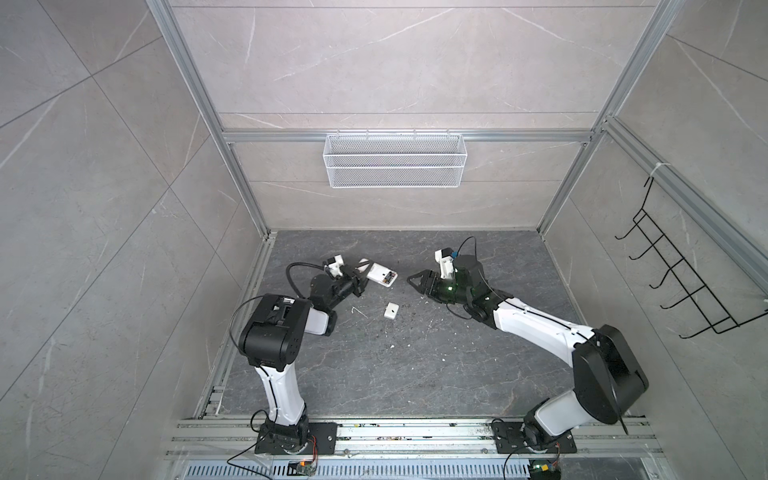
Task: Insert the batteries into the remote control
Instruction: 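Move the right gripper over the white battery cover while the left gripper lowers the remote, then lower the right gripper and close its fingers on the white battery cover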
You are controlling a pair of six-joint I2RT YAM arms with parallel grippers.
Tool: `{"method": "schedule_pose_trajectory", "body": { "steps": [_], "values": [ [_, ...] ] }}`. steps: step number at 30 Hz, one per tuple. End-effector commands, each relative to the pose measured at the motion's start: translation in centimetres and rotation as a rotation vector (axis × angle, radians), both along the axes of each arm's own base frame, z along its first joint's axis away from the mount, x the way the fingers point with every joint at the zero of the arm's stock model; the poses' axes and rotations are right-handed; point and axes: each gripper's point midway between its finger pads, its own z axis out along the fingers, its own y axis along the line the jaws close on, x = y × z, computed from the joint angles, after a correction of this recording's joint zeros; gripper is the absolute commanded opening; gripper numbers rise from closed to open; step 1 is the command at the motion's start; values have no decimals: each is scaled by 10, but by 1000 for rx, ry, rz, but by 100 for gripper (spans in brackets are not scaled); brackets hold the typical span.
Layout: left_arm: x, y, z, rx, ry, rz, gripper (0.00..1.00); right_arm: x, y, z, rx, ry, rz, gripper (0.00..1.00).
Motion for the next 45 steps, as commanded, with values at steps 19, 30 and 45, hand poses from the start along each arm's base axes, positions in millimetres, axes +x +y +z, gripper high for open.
{"method": "schedule_pose_trajectory", "body": {
  "steps": [19, 30, 45],
  "values": [
    [-51, 65, -73, 408, -168, 50, 0, 15, 13, -132, -799, -3, 263, 62],
    [-47, 62, -73, 370, -146, 29, 0, 20, 35, -154, -727, 132, 209, 57],
    [-47, 61, -73, 364, -142, 24, 0, 16, 50, -165, -653, 184, 194, 48]
  ]
}}
